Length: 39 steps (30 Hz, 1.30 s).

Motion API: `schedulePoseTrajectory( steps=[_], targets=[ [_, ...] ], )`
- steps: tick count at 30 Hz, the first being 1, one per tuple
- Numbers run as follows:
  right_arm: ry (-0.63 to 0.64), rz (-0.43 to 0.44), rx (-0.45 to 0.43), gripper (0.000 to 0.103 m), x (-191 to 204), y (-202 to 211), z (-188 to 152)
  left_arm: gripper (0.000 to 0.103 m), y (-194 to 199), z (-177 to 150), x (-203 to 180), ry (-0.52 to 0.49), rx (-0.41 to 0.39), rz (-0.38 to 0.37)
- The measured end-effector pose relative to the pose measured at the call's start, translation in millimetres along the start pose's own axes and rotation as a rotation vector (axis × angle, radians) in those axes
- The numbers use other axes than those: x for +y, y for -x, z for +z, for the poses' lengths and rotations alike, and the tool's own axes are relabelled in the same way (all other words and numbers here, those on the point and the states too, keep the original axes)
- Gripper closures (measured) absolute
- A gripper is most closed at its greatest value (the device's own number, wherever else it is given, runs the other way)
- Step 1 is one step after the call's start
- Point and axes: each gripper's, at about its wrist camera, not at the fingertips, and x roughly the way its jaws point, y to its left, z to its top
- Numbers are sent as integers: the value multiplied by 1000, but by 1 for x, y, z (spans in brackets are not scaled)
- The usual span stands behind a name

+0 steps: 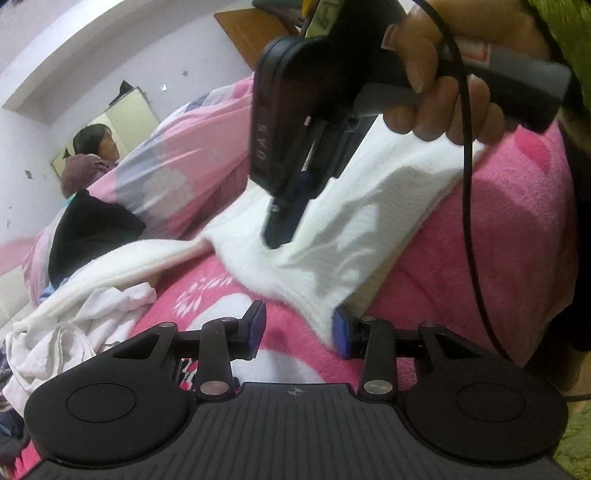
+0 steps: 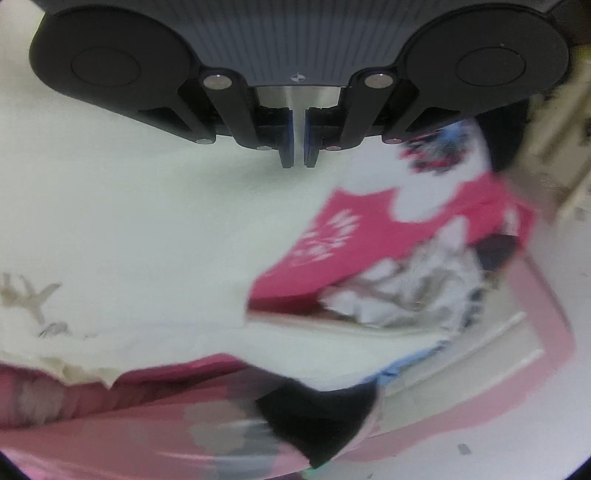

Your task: Fold clothes

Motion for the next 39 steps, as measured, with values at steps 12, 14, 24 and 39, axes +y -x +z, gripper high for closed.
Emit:
schedulePoseTrajectory(
  steps=[12, 14, 24, 39],
  targets=[
    [77, -234, -53, 103, -3, -34, 17, 65, 5, -4, 1, 10, -17, -12],
    [68, -228, -72, 103, -2, -4, 10, 65, 5, -4, 1, 2, -19, -13],
    [40, -284, -1, 103, -28, 0, -13, 65, 7, -4, -7, -58, -18, -1],
    [3, -311, -46, 103, -52, 61, -35, 63, 2, -3, 0, -84, -12, -25]
  ],
)
